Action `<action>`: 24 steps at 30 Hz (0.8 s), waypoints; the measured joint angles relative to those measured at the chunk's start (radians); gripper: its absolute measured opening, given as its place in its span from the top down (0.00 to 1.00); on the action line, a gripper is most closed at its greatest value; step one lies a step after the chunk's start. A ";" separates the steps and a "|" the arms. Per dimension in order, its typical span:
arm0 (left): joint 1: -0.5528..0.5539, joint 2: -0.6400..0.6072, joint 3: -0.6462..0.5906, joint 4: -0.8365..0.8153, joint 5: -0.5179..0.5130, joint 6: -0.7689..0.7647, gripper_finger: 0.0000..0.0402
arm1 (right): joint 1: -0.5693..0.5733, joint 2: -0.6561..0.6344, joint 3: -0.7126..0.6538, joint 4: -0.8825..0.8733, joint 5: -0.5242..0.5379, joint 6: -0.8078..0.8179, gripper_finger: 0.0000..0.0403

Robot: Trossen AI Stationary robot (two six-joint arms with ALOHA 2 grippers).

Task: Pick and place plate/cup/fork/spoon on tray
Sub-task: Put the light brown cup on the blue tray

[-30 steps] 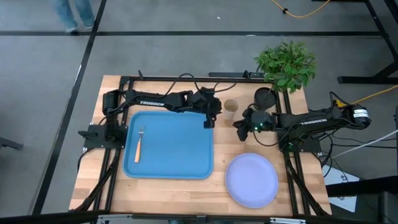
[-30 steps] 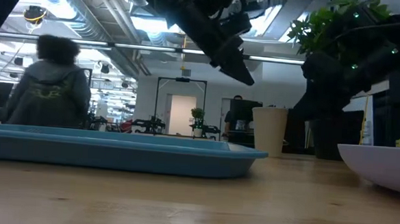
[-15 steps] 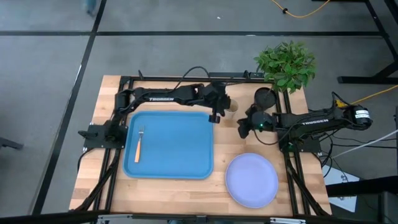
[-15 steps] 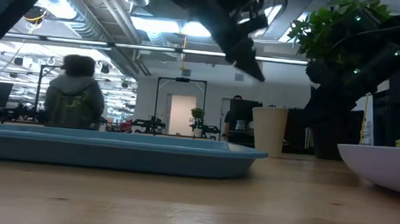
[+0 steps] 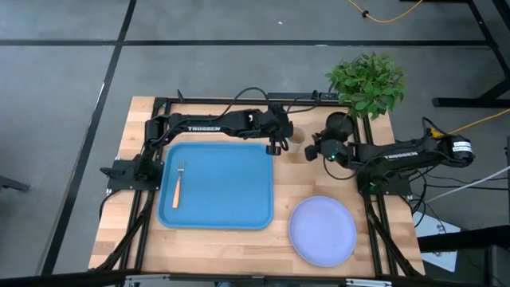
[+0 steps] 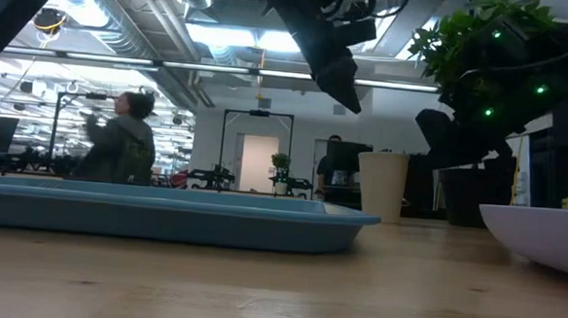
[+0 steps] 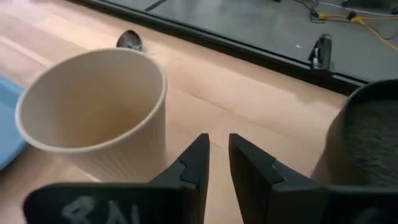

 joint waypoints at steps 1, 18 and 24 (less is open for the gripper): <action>-0.001 0.000 0.000 -0.001 -0.001 0.000 0.80 | -0.006 0.015 0.000 0.023 -0.003 -0.016 0.83; -0.013 0.000 0.000 -0.011 -0.015 -0.006 0.80 | -0.046 0.188 0.000 0.289 -0.261 -0.123 0.83; -0.012 0.000 0.000 -0.099 -0.021 -0.008 0.80 | -0.046 0.192 0.000 0.387 -0.368 -0.173 0.83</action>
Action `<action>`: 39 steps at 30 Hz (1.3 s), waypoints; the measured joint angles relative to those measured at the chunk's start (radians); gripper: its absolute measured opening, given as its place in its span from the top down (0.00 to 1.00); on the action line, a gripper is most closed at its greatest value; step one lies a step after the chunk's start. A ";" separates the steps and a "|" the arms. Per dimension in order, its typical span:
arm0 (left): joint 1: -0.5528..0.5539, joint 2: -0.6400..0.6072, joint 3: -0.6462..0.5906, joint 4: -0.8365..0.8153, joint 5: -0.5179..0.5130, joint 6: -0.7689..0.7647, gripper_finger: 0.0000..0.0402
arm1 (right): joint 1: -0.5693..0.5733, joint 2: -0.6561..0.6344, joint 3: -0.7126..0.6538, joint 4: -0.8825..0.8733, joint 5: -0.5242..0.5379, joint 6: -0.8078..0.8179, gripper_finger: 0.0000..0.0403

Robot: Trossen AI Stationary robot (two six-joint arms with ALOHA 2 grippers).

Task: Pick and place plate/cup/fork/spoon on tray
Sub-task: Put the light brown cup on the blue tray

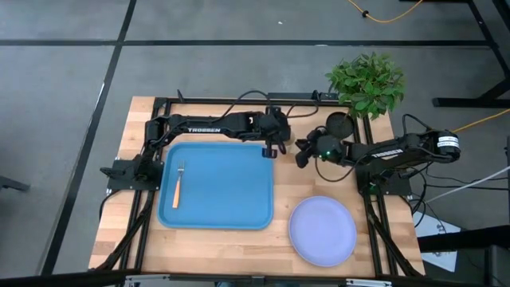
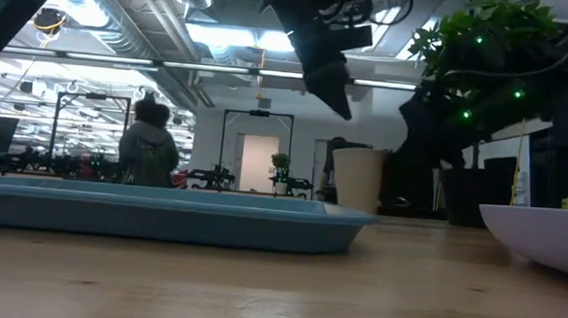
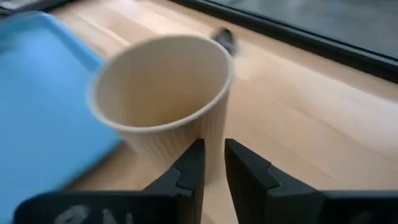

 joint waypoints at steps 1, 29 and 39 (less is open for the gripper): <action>0.000 0.000 0.000 -0.016 0.000 -0.002 0.80 | 0.000 0.000 0.000 0.025 -0.032 -0.019 0.83; -0.029 0.058 -0.001 -0.086 0.221 0.169 0.80 | 0.039 0.000 0.000 -0.051 -0.323 0.163 0.83; -0.013 0.082 -0.001 -0.095 0.215 0.171 0.80 | 0.039 -0.001 0.000 -0.063 -0.323 0.159 0.83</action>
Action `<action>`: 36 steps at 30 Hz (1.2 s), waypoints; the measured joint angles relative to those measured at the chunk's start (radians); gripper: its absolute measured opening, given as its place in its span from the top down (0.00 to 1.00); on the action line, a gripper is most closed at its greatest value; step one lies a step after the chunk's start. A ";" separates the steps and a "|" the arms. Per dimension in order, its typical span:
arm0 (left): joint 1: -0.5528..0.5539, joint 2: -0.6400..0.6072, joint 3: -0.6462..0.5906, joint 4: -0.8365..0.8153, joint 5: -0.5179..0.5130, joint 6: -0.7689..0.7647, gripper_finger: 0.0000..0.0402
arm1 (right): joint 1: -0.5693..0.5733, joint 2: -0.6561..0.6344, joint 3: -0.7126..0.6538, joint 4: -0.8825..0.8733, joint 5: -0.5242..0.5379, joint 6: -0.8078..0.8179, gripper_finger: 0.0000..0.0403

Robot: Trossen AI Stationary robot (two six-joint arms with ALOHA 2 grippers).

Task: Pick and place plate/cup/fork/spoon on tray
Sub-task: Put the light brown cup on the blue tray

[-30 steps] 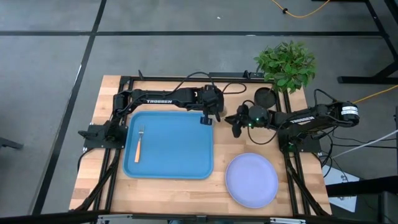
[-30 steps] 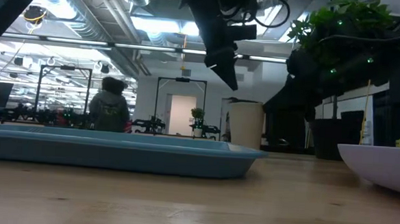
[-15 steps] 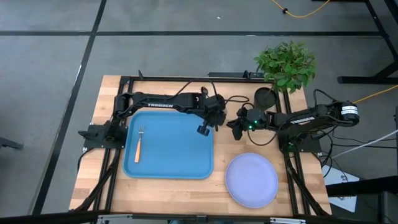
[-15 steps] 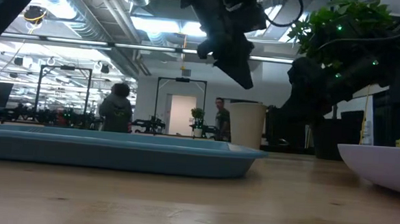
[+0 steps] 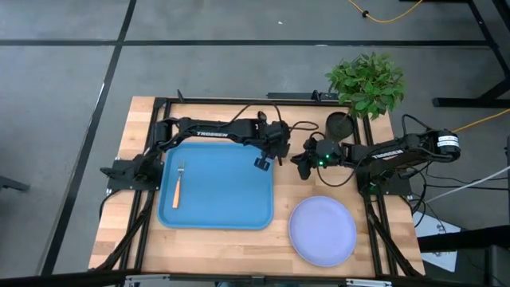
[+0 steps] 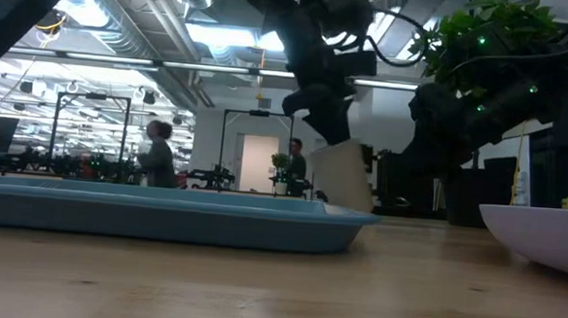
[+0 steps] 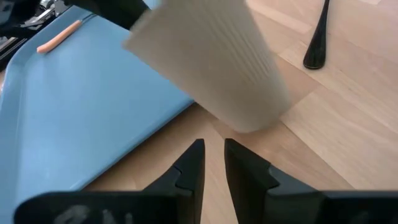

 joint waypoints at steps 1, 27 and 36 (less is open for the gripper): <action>0.000 -0.001 0.000 -0.001 -0.001 0.000 0.80 | 0.000 0.000 0.000 -0.001 0.000 0.000 0.83; -0.053 -0.002 0.116 -0.049 -0.059 -0.022 0.80 | 0.000 0.000 0.000 -0.004 0.001 -0.027 0.83; -0.077 0.000 0.104 -0.121 0.028 -0.075 0.80 | 0.000 0.000 0.000 -0.004 0.001 -0.026 0.83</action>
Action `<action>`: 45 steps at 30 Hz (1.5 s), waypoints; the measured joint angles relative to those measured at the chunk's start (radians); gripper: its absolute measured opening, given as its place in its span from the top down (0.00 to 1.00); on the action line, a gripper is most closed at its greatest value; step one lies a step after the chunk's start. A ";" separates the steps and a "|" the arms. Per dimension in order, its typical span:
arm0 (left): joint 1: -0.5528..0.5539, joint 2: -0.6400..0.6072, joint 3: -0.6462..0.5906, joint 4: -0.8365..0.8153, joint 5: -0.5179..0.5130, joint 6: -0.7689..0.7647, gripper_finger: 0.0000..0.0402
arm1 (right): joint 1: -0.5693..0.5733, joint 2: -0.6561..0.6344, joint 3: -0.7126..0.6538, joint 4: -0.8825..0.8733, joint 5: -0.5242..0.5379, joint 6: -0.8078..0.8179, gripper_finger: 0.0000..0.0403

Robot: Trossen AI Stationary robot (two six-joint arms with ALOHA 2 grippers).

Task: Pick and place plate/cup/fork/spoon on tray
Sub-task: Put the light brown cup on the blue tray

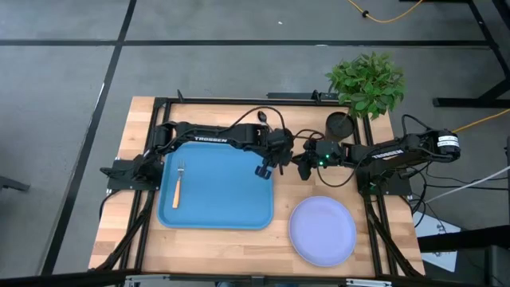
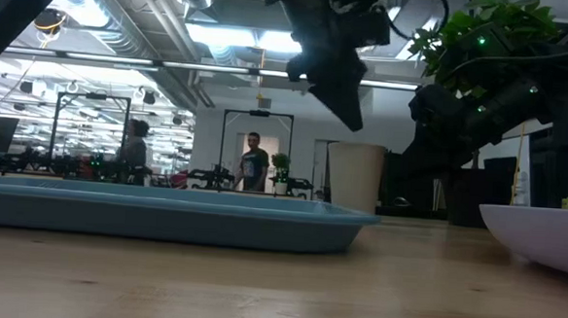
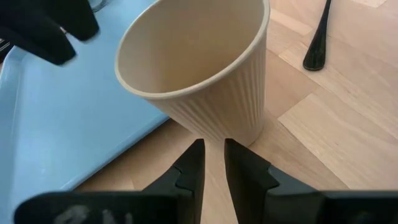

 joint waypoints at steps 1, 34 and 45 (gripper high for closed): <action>0.000 0.001 -0.004 -0.003 0.000 -0.012 0.80 | 0.000 0.000 0.000 0.000 0.000 0.000 0.83; 0.029 0.040 -0.036 0.047 -0.057 0.011 0.87 | 0.000 0.000 0.000 -0.044 0.000 0.019 0.83; 0.001 -0.010 -0.002 0.033 -0.335 0.030 0.99 | 0.001 0.000 0.000 -0.046 0.000 0.034 0.83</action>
